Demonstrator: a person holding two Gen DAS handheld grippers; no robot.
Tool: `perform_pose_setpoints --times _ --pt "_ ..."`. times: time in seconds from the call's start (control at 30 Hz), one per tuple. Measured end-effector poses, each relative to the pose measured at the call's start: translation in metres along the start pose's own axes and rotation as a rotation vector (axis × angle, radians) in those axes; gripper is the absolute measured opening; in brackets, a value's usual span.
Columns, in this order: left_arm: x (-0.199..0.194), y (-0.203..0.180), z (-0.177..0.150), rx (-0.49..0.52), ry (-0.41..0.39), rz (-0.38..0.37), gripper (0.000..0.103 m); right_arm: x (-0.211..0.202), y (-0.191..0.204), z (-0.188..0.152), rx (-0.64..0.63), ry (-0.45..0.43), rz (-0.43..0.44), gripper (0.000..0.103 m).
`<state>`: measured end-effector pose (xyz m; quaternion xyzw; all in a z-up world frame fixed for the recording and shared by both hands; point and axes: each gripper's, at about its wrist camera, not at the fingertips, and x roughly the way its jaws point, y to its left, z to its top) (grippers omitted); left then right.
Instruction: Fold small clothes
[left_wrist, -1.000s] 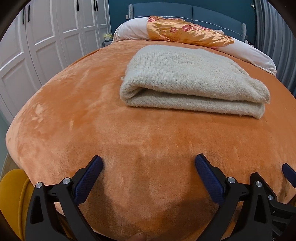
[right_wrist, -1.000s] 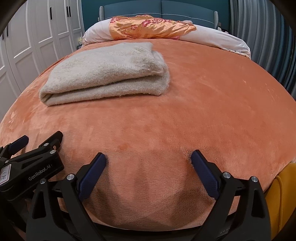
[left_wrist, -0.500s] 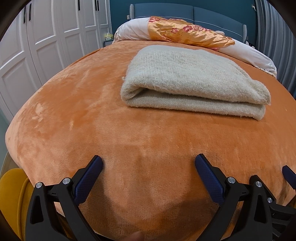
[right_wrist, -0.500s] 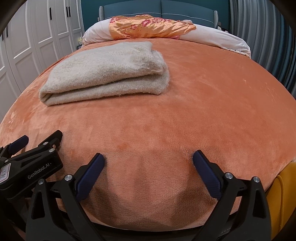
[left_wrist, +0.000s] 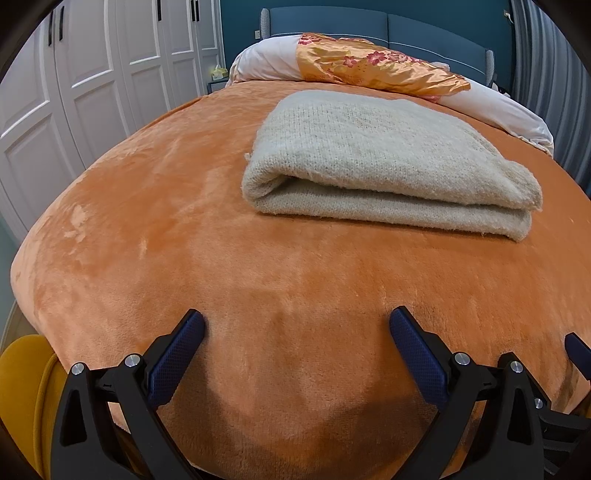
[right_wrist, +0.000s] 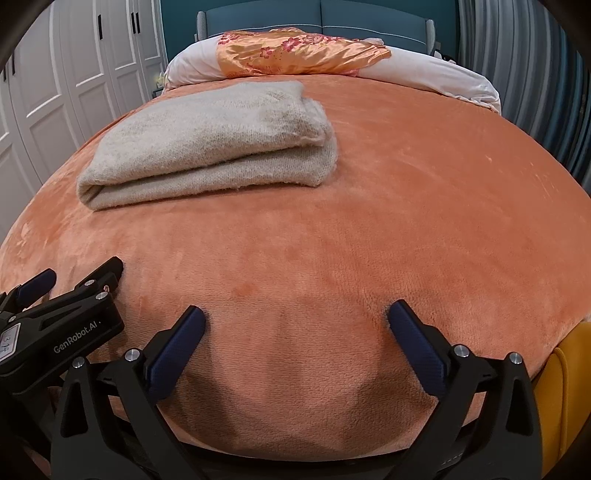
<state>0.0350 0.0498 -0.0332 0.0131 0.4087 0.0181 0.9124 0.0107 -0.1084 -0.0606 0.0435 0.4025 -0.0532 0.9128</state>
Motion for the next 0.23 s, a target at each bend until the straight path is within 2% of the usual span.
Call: perform_pose_setpoints --times 0.23 --pt "-0.0004 0.0004 -0.0007 0.000 -0.002 0.000 0.098 -0.0002 0.0000 0.0000 0.000 0.000 0.000 0.098"
